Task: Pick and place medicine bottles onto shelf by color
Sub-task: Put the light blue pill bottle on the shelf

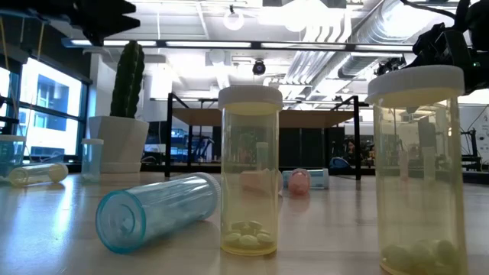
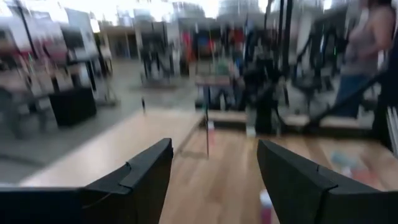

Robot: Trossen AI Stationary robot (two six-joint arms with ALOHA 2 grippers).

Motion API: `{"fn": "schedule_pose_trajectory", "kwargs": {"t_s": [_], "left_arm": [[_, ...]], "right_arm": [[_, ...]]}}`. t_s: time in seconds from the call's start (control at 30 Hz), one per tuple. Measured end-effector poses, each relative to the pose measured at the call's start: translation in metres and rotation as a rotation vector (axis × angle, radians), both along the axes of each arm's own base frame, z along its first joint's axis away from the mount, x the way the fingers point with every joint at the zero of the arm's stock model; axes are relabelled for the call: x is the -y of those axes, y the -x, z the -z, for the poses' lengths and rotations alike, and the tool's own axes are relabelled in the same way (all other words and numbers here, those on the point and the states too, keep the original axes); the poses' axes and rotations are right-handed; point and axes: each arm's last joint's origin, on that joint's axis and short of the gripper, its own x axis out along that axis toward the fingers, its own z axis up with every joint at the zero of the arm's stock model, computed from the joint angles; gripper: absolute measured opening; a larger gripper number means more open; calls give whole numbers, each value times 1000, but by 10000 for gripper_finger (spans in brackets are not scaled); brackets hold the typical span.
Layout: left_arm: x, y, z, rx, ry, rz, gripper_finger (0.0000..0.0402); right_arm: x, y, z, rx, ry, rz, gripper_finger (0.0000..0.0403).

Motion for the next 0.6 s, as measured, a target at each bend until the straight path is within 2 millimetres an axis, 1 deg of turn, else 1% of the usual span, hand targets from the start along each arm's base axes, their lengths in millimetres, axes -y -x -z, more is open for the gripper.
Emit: {"fn": "schedule_pose_trajectory", "kwargs": {"t_s": [0.1,0.2,0.3,0.4,0.6], "left_arm": [[0,-6,-5,-102,76,11,226],[2,-14,-2,-219,163,40,226],[3,-21,6,-325,234,65,226],[4,-28,16,-416,269,78,226],[6,-34,32,-570,355,99,226]], "right_arm": [[0,0,0,0,0,0,154],[0,0,0,0,0,0,154],[0,0,0,0,0,0,154],[0,0,0,0,0,0,154],[0,0,0,0,0,0,154]]}}
